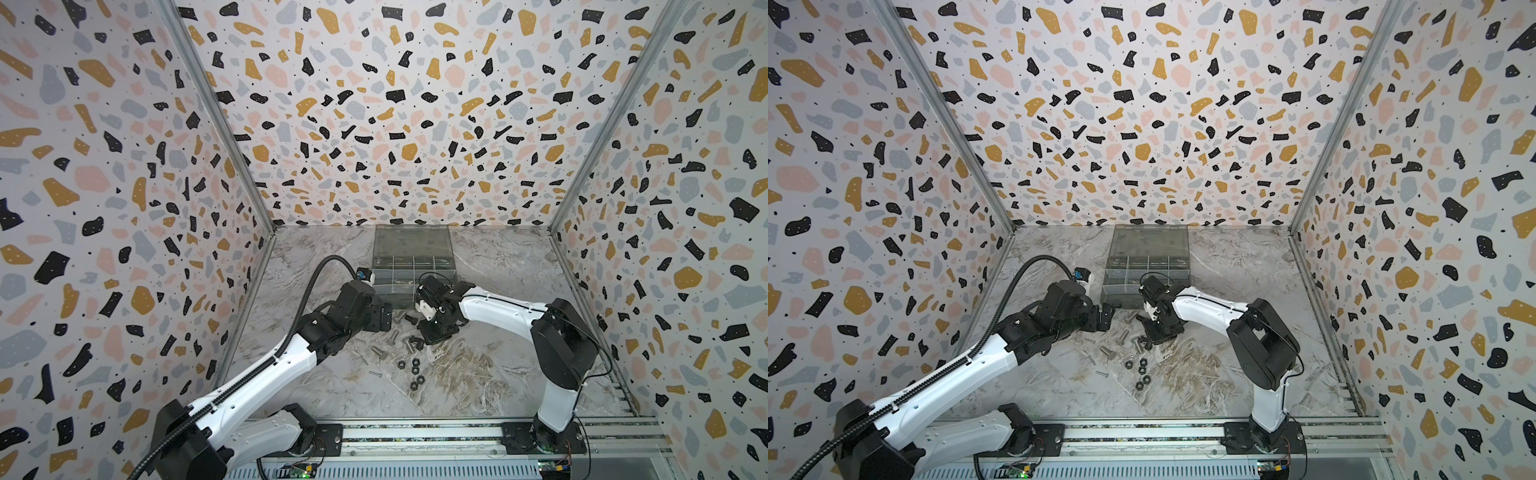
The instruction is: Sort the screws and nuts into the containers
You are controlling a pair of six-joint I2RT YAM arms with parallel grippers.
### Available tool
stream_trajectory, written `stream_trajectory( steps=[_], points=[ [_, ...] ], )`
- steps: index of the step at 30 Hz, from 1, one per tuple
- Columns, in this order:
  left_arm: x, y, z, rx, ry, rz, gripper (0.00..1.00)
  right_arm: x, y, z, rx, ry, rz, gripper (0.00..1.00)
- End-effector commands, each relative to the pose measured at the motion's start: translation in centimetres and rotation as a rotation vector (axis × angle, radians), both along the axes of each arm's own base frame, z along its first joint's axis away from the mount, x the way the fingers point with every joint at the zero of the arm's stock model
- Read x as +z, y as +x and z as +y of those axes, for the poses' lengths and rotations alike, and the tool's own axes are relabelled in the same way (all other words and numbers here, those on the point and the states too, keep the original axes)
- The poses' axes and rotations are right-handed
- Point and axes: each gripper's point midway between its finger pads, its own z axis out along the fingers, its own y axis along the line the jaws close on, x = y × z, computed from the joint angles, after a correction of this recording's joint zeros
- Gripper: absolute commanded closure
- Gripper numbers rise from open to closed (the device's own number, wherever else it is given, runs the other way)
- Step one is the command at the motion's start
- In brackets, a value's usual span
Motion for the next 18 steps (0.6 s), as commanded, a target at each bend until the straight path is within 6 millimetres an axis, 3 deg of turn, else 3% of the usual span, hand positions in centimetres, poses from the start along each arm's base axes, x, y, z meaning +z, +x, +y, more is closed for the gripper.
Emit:
stream_trajectory(
  steps=[1, 18],
  points=[
    [0.4, -0.7, 1.1, 0.049, -0.015, -0.012, 0.00, 0.5, 0.1, 0.7, 0.002, 0.017, -0.006, 0.78],
    [0.7, -1.3, 2.4, 0.082, -0.004, -0.029, 0.00, 2.5, -0.5, 1.5, 0.020, 0.055, -0.006, 0.71]
  ],
)
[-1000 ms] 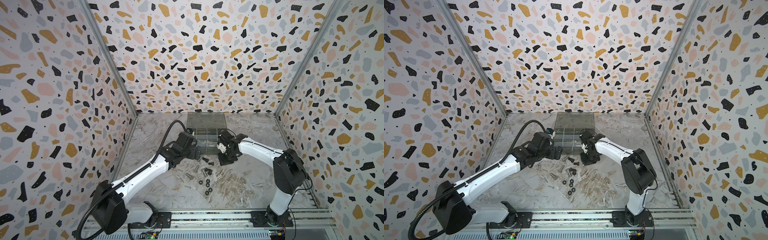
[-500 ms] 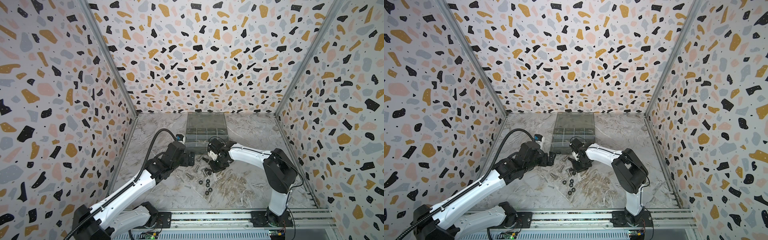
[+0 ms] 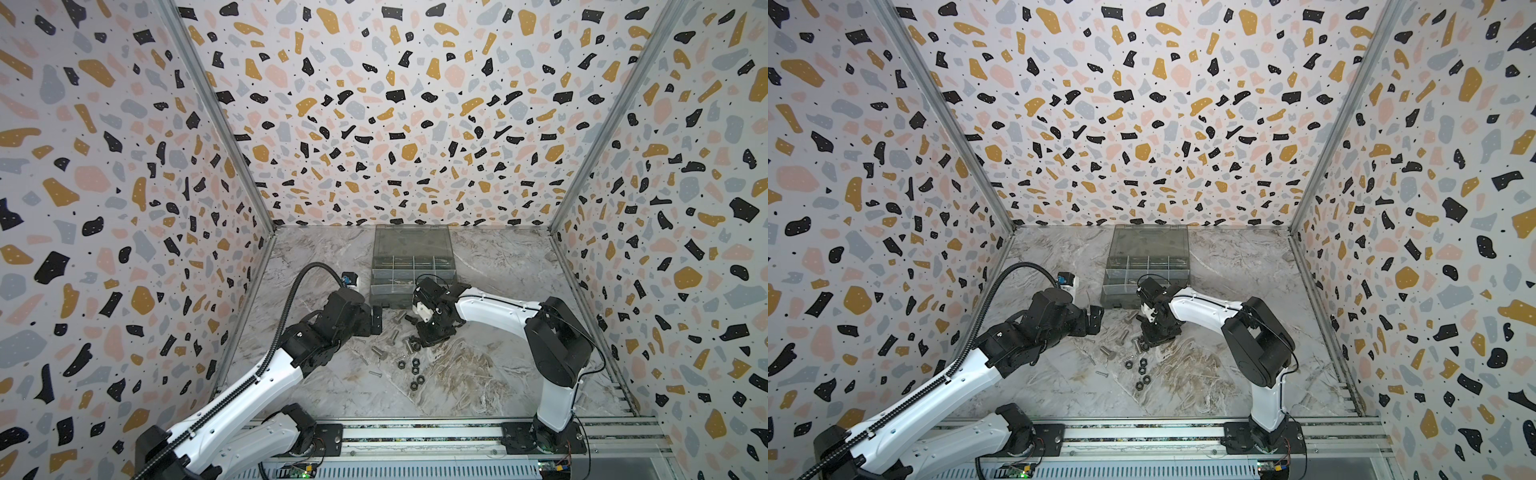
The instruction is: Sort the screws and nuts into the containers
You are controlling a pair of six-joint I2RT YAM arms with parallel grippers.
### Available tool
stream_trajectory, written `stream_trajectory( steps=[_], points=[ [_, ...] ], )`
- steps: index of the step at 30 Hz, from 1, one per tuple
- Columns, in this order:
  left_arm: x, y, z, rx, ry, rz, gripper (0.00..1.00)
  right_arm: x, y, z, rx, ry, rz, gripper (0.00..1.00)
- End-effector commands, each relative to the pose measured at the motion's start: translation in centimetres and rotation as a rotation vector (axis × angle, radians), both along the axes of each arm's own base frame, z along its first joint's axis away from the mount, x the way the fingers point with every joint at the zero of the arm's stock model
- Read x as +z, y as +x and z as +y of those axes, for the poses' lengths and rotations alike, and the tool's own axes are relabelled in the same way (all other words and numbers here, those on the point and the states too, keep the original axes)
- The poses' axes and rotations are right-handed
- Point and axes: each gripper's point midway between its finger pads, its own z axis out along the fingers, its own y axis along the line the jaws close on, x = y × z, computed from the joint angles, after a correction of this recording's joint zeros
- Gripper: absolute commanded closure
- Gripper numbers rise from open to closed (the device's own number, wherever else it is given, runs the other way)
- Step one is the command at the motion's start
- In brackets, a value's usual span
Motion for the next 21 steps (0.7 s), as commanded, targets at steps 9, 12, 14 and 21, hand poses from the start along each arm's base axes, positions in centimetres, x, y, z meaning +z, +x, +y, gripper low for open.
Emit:
stream_trajectory(
  steps=[9, 12, 14, 21],
  points=[
    [0.4, 0.3, 0.1, -0.004, 0.030, -0.014, 0.00, 3.4, -0.2, 1.0, 0.013, 0.050, -0.026, 0.67],
    [0.4, 0.2, 0.1, -0.004, 0.035, -0.012, 0.00, 3.4, -0.2, 1.0, 0.009, 0.048, -0.031, 0.67],
    [0.4, 0.2, 0.2, -0.005, 0.037, -0.014, 0.00, 3.6, -0.2, 1.0, 0.008, 0.051, -0.034, 0.66],
    [0.2, 0.1, 0.2, -0.006, 0.037, -0.014, 0.00, 4.3, -0.3, 0.9, 0.006, 0.049, -0.055, 0.63]
  ],
)
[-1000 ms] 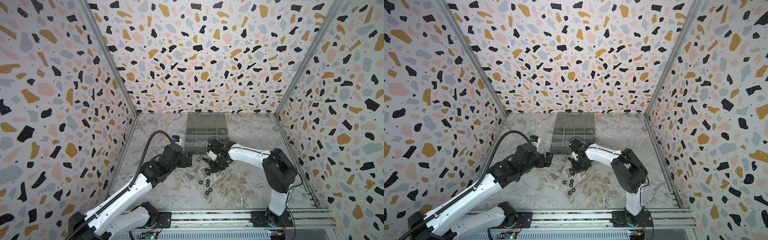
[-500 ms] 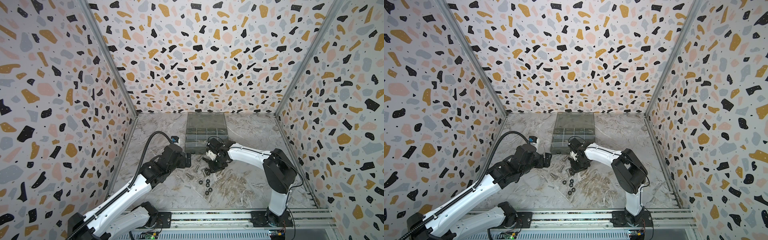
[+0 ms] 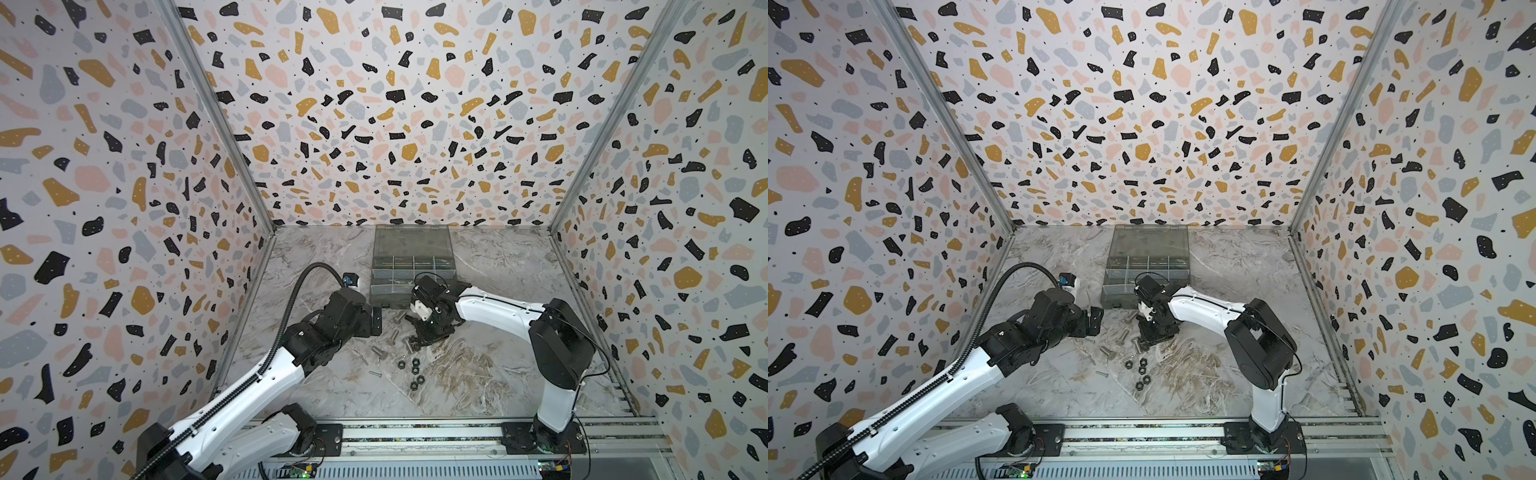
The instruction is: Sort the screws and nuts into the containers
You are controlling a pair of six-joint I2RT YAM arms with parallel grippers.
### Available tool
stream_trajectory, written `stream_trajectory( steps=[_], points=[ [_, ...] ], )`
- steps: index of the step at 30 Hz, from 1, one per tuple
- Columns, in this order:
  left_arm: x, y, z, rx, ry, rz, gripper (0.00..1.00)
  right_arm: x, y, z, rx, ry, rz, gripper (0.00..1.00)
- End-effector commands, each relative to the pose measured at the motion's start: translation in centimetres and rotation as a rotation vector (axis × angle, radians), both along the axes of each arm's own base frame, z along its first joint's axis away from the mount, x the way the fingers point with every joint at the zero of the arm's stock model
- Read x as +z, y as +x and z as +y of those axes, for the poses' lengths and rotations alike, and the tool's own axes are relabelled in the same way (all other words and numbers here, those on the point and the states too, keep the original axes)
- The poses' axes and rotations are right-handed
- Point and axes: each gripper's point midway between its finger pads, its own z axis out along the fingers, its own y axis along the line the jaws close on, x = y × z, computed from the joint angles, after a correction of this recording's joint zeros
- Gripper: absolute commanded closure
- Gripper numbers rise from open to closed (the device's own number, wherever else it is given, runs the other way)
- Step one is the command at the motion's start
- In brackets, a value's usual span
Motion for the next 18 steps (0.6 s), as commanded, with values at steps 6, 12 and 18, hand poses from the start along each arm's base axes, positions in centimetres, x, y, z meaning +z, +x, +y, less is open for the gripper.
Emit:
stream_trajectory(
  steps=[6, 12, 18],
  points=[
    [0.5, 0.2, -0.2, -0.008, -0.001, -0.024, 0.00, 2.7, -0.2, 0.1, 0.001, 0.022, -0.048, 0.62],
    [0.6, 0.3, -0.2, -0.004, -0.004, -0.025, 0.00, 2.1, 0.0, 0.3, 0.005, 0.017, -0.045, 0.62],
    [0.7, 0.2, 0.0, 0.002, -0.003, -0.024, 0.00, 1.3, 0.1, 0.6, 0.017, 0.017, -0.035, 0.65]
  ],
)
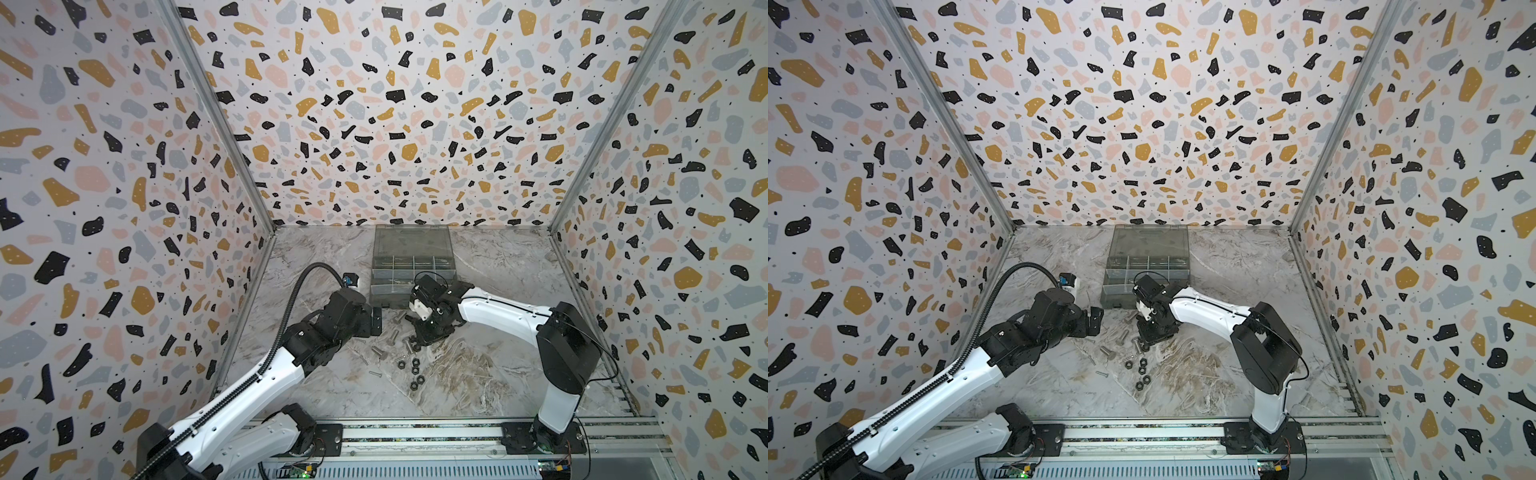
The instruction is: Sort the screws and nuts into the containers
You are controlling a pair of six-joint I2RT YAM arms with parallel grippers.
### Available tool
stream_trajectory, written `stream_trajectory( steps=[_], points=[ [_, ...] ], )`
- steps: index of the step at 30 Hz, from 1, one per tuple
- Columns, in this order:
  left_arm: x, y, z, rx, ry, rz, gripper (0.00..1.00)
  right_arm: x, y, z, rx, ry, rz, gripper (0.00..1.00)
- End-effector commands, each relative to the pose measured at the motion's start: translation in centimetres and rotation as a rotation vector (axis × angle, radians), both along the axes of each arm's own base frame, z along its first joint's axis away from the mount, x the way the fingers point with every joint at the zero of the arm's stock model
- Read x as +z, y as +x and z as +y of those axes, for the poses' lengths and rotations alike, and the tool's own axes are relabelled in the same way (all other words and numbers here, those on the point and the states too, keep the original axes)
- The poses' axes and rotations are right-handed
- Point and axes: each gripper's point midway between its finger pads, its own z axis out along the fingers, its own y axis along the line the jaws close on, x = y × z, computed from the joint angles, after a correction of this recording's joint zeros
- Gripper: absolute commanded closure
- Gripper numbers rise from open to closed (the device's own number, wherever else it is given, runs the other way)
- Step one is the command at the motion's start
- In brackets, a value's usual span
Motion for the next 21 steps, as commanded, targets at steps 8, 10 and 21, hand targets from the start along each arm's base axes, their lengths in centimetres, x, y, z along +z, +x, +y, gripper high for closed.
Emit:
stream_trajectory(
  steps=[8, 10, 21],
  points=[
    [0.5, -0.1, 0.1, 0.009, -0.006, -0.016, 0.00, -1.0, 0.4, 1.2, 0.025, 0.015, 0.017, 0.69],
    [0.5, -0.1, 0.1, 0.006, -0.007, -0.015, 0.00, -1.2, 0.4, 1.3, 0.028, 0.013, 0.021, 0.70],
    [0.0, -0.6, -0.4, -0.032, -0.021, 0.009, 0.00, -1.9, 1.0, 1.6, 0.028, 0.020, 0.029, 0.72]
  ],
)
